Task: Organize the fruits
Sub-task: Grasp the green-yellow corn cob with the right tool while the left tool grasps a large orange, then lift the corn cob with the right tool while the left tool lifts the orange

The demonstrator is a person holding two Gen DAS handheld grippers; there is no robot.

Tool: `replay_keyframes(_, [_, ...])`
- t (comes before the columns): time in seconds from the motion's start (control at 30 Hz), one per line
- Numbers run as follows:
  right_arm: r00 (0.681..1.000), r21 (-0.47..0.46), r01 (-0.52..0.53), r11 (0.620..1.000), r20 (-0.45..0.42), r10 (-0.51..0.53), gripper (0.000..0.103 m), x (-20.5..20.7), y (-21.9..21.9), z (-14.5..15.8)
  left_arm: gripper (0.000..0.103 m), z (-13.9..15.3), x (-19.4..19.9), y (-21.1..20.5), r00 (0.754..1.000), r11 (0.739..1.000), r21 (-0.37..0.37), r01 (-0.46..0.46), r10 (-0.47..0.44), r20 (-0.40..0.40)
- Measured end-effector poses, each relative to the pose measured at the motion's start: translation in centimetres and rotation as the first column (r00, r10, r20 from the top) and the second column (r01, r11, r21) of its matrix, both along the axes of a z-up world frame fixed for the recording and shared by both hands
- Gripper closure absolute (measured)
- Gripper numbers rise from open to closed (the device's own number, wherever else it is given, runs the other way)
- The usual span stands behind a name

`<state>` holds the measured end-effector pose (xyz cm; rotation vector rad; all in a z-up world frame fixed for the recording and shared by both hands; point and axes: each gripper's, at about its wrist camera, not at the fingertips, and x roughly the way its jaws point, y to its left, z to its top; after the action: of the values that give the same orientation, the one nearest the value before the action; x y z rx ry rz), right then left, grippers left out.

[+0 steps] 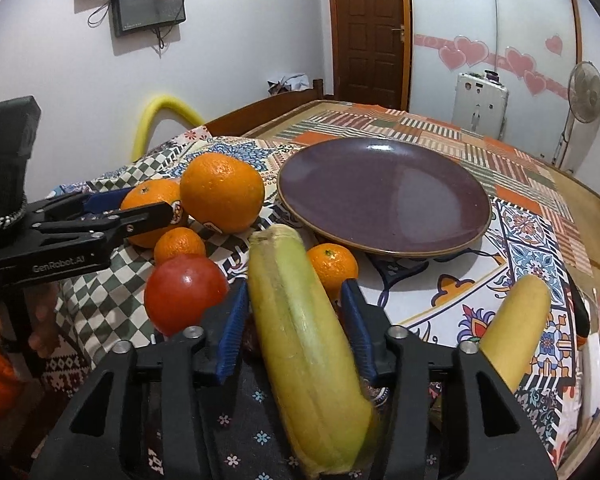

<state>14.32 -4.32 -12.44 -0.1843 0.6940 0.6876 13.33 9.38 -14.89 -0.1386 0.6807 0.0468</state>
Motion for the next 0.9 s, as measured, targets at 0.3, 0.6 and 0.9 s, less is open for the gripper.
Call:
replay_keyframes(0.3, [1.000,0.033,0.022,0.999,0.010,-0.022,0.069,-0.2,-0.4,0.5,0.033,-1.0,0.9,0.4,0.999,1.000,-0.023,-0.016,0.015,-0.029])
replay_keyframes(0.6, [0.997,0.092,0.064,0.994,0.028,-0.066,0.070,-0.2,-1.9,1.6,0.037,-1.2,1.1,0.9,0.999,0.997,-0.075,-0.005,0.003,-0.035])
replay_keyframes(0.9, [0.992,0.122,0.098,0.988,0.065,-0.106,0.070,-1.1,-3.0,2.8,0.037,-0.4,0.0,0.6,0.999,0.998,-0.061,-0.004,0.002,-0.032])
